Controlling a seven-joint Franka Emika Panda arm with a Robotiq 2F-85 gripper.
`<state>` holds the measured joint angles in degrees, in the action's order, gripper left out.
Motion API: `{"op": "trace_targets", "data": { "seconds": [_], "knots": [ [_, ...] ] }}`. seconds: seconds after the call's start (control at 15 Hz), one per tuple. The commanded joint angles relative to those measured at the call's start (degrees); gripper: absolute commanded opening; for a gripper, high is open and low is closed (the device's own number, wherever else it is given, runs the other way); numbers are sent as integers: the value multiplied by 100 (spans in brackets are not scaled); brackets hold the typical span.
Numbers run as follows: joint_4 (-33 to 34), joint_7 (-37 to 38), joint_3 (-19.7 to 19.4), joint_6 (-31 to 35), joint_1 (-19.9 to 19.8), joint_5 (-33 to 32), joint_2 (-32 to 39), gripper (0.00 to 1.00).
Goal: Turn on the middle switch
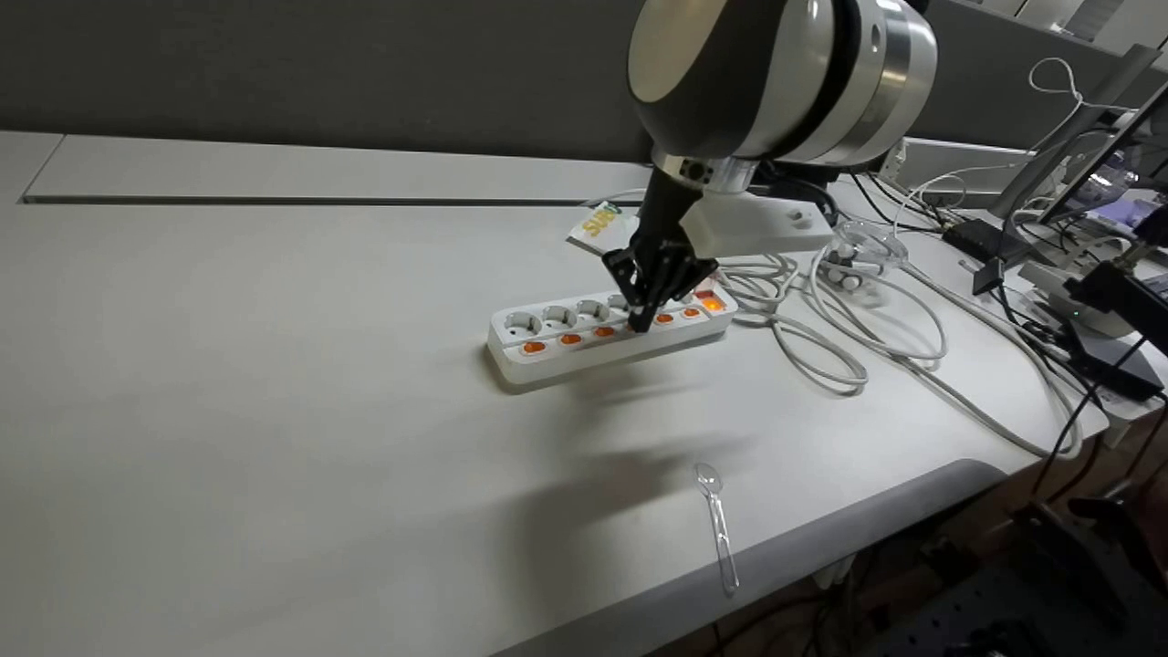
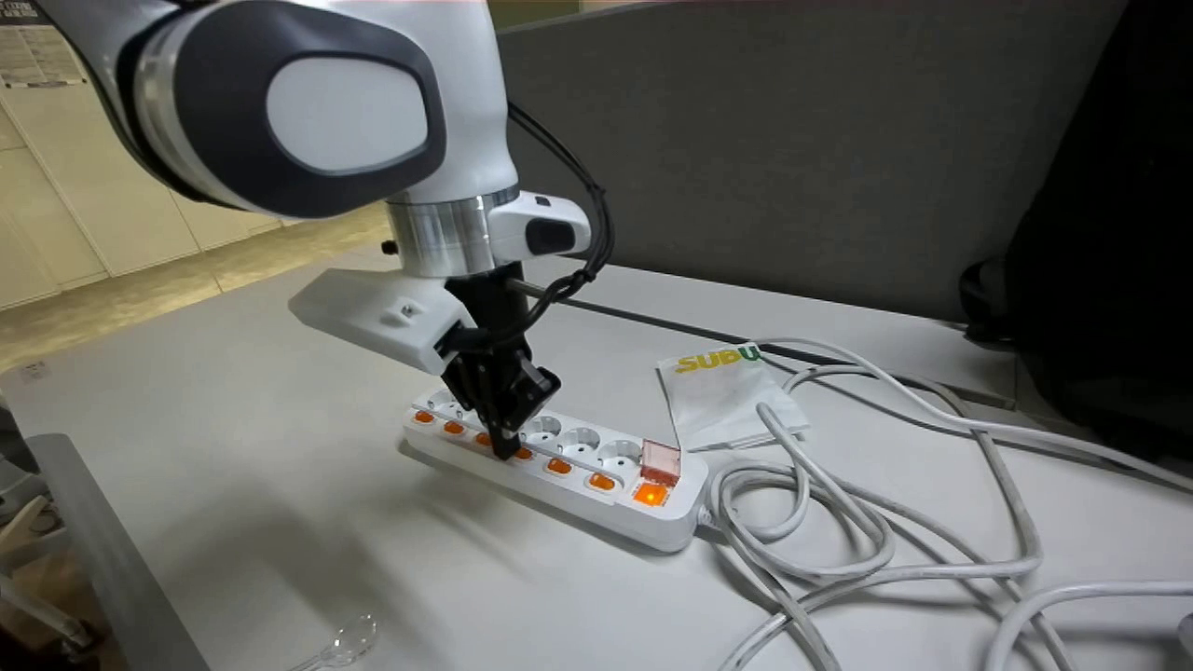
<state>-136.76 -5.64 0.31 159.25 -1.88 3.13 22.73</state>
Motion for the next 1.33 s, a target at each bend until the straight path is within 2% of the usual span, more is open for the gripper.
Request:
{"op": "trace_targets", "data": {
  "seconds": [0.0, 0.47, 0.87, 1.0, 1.13, 1.27],
  "knots": [
    [117, 173, -60, 43, 68, -151, 102, 0],
    [237, 343, -166, -49, 195, -255, 247, 0],
    [417, 1220, -742, -28, 854, -951, 509, 0],
    [472, 1535, -863, 160, 1012, -1054, 650, 0],
    [490, 1553, -733, 254, 939, -865, 724, 0],
    [464, 1277, -435, 203, 687, -559, 663, 0]
  ]
}}
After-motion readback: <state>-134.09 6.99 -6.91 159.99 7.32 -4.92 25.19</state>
